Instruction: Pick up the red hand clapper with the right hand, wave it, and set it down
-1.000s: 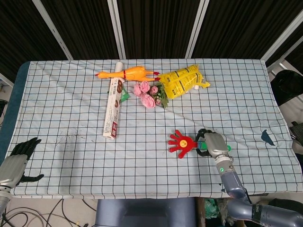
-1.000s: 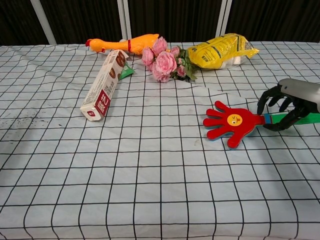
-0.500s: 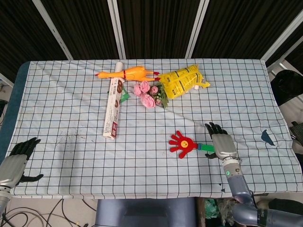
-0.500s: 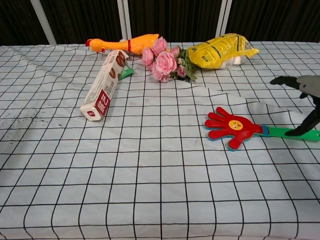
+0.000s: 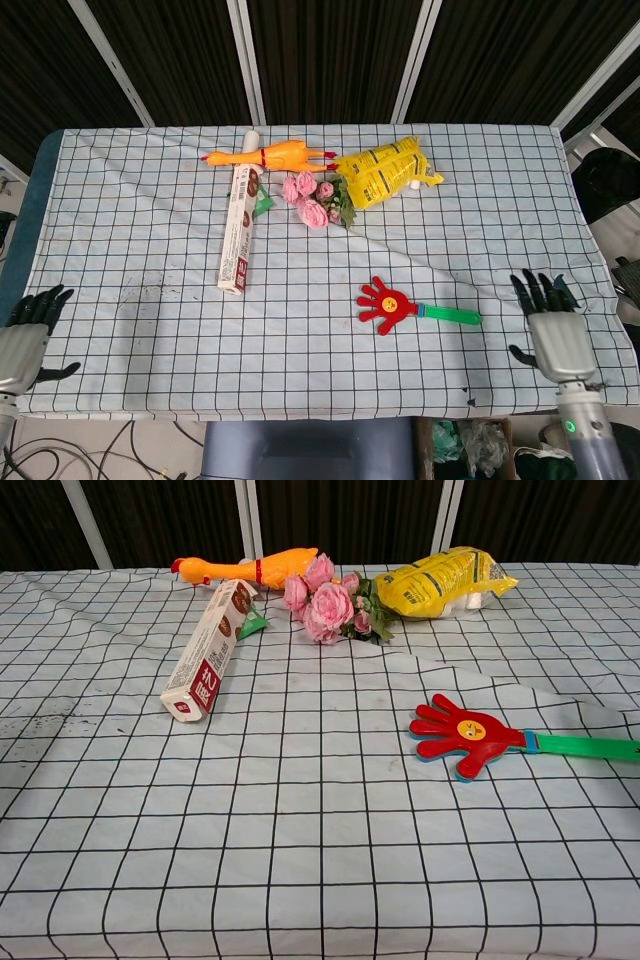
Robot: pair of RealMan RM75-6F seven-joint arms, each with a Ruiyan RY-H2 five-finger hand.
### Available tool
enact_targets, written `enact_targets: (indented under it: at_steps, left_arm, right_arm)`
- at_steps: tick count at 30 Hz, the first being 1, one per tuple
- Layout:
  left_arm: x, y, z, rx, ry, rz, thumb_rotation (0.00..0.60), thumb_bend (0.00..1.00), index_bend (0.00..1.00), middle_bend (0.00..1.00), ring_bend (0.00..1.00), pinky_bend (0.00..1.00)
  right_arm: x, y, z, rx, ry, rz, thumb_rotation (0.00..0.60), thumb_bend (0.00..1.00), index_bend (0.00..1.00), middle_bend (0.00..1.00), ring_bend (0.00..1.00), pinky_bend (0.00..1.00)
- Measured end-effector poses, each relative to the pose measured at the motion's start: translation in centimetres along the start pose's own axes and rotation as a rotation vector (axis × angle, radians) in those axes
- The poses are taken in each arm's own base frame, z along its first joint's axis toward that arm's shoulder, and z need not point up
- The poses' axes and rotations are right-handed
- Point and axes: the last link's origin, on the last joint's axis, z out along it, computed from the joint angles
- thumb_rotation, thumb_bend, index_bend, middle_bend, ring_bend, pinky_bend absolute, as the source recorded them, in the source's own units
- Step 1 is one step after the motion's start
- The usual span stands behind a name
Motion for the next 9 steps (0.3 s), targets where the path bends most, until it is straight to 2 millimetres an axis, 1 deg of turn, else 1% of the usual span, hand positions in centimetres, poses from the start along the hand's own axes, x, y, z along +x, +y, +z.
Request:
enact_targets:
  at_steps: [3, 6, 9]
  left_arm:
    - [-0.1, 0.0, 0.0, 0.007, 0.021, 0.024, 0.6, 0.0, 0.0, 0.0, 0.0, 0.0]
    - [-0.2, 0.0, 0.1, 0.012, 0.051, 0.052, 0.6, 0.0, 0.0, 0.0, 0.0, 0.0]
    - [-0.3, 0.1, 0.2, 0.012, 0.08, 0.071, 0.6, 0.0, 0.0, 0.0, 0.0, 0.0]
  right_arm:
    - [0.5, 1.5, -2.0, -0.025, 0.011, 0.006, 0.6, 0.06, 0.0, 0.0, 0.0, 0.16]
    - [0.8, 2.5, -3.2, -0.041, 0.016, 0.023, 0.6, 0.06, 0.0, 0.0, 0.0, 0.16]
    - [0.9, 3.3, -3.8, -0.053, 0.024, 0.046, 0.6, 0.06, 0.0, 0.0, 0.0, 0.16]
